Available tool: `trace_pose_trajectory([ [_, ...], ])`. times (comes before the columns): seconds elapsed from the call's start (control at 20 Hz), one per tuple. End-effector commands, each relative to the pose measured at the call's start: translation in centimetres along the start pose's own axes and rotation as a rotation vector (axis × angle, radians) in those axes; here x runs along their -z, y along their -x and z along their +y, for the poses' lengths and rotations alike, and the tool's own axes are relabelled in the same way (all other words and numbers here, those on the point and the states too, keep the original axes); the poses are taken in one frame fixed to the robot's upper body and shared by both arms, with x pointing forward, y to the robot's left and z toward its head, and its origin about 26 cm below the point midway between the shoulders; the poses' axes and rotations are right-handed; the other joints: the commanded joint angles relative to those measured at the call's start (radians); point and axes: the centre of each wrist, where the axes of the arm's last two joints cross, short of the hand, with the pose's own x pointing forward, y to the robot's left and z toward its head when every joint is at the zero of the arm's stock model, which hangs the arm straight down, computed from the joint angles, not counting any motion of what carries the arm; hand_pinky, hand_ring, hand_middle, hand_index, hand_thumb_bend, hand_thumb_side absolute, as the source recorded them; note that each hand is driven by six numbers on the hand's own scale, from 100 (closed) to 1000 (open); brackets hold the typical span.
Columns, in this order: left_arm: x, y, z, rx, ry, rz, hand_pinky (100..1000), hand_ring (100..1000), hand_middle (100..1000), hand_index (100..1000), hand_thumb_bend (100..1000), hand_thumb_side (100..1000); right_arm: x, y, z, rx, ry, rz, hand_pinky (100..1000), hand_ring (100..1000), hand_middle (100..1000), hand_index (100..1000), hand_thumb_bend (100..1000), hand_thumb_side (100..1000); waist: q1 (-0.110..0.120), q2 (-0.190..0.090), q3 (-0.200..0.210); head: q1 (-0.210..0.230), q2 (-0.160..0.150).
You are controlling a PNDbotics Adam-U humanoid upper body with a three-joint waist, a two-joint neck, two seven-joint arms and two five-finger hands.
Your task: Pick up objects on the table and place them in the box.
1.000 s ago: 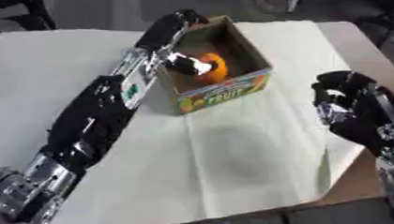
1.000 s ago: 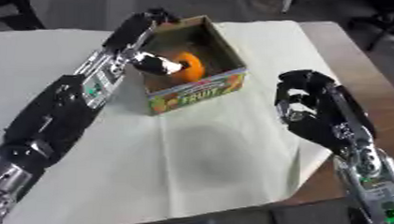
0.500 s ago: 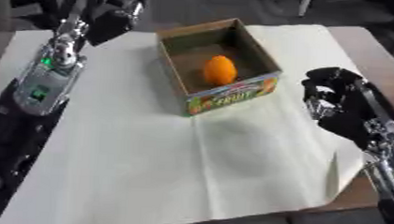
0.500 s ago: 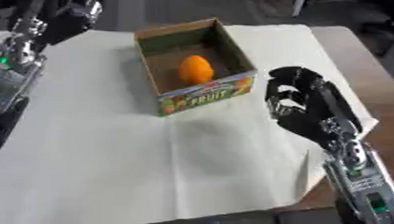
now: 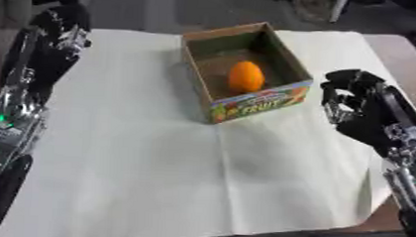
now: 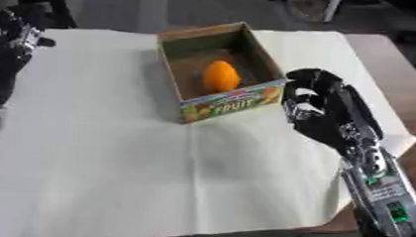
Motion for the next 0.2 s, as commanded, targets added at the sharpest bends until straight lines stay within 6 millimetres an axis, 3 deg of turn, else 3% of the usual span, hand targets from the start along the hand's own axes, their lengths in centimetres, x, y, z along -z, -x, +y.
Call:
trace_pose_trajectory([
  [0.05,-0.15,-0.73,0.39,-0.042,-0.019,-0.026,682,787,614,775,268,560,0.15,-0.63,-0.84,-0.010,0.025,-0.022,611,755,536,708,100,106,0.001,-0.015,0.005,0.001,0.000],
  [0.2,-0.94,0.04,0.12,-0.084,-0.032,0.010,679,785,613,774,271,577,0.15,-0.65,-0.86,-0.008,0.031,-0.023,610,754,536,708,100,105,0.001,-0.016,0.014,0.001,0.000],
])
